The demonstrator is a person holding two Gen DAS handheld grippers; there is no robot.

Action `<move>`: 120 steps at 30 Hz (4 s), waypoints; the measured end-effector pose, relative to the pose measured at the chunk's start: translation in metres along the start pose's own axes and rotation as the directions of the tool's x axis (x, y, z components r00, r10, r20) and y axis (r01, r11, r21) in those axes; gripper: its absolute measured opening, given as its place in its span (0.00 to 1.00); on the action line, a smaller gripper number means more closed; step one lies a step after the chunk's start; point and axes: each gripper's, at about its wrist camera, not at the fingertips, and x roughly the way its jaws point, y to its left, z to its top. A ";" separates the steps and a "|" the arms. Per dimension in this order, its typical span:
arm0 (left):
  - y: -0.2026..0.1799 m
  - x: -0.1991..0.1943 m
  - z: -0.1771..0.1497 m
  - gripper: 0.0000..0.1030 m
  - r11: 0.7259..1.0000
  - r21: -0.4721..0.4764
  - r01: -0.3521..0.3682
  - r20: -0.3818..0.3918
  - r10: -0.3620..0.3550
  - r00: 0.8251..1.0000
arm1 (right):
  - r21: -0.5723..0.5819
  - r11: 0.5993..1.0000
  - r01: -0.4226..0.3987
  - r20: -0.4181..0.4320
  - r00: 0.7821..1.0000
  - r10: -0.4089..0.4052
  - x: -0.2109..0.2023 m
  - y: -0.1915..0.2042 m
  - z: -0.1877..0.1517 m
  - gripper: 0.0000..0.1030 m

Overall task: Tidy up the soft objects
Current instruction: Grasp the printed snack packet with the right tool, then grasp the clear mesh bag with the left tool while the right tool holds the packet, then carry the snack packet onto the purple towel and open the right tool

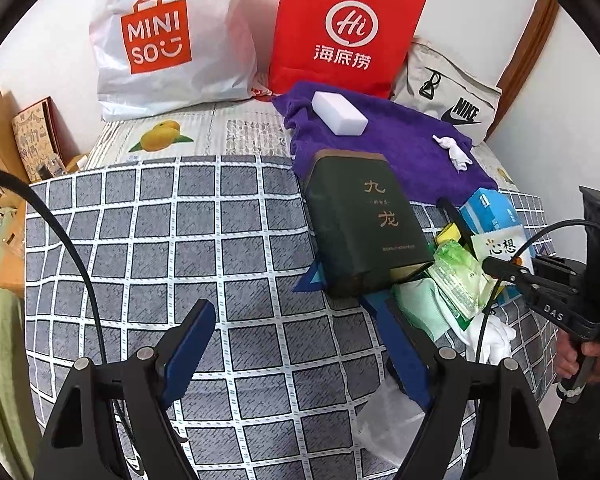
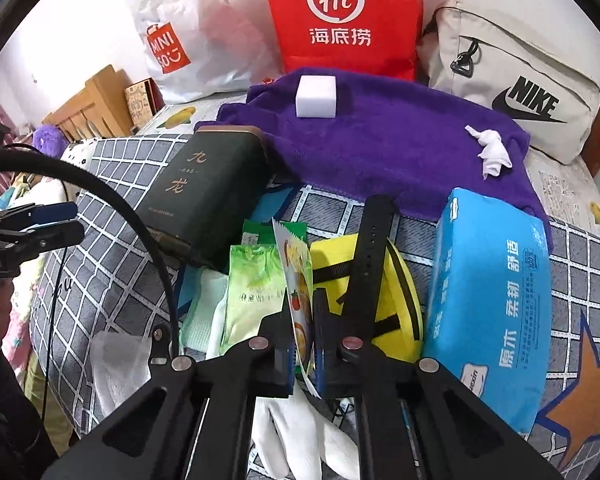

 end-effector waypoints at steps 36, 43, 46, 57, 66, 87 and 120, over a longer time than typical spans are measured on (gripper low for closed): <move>-0.077 0.031 -0.096 0.12 0.975 0.222 -0.025 -0.096 0.048 0.994 | 0.070 0.997 -0.043 0.122 0.992 0.035 -0.069 -0.004 -0.062 0.05; -0.077 0.020 -0.090 0.08 0.978 0.200 0.055 -0.096 -0.036 0.995 | 0.083 0.995 -0.047 0.124 0.992 0.036 -0.070 -0.008 -0.064 0.05; -0.075 0.015 -0.085 0.07 0.979 0.192 0.064 -0.084 -0.049 0.995 | 0.093 0.995 -0.045 0.122 0.992 0.034 -0.070 -0.011 -0.064 0.05; -0.071 -0.029 -0.054 0.07 0.981 0.164 0.107 0.028 -0.113 0.993 | 0.074 0.996 -0.043 0.162 0.986 0.031 -0.084 -0.008 -0.057 0.05; -0.079 -0.054 -0.009 0.07 0.979 0.175 0.107 0.119 -0.129 0.985 | 0.071 0.997 -0.017 0.188 0.982 0.004 -0.096 -0.017 -0.042 0.05; -0.094 -0.049 0.067 0.07 0.974 0.186 0.129 0.181 -0.163 0.970 | 0.076 0.996 0.054 0.208 0.976 -0.069 -0.101 -0.044 0.004 0.05; -0.103 0.008 0.157 0.07 0.966 0.209 0.149 0.142 -0.181 0.973 | 0.169 0.981 0.100 0.054 0.992 -0.110 -0.004 -0.134 0.104 0.05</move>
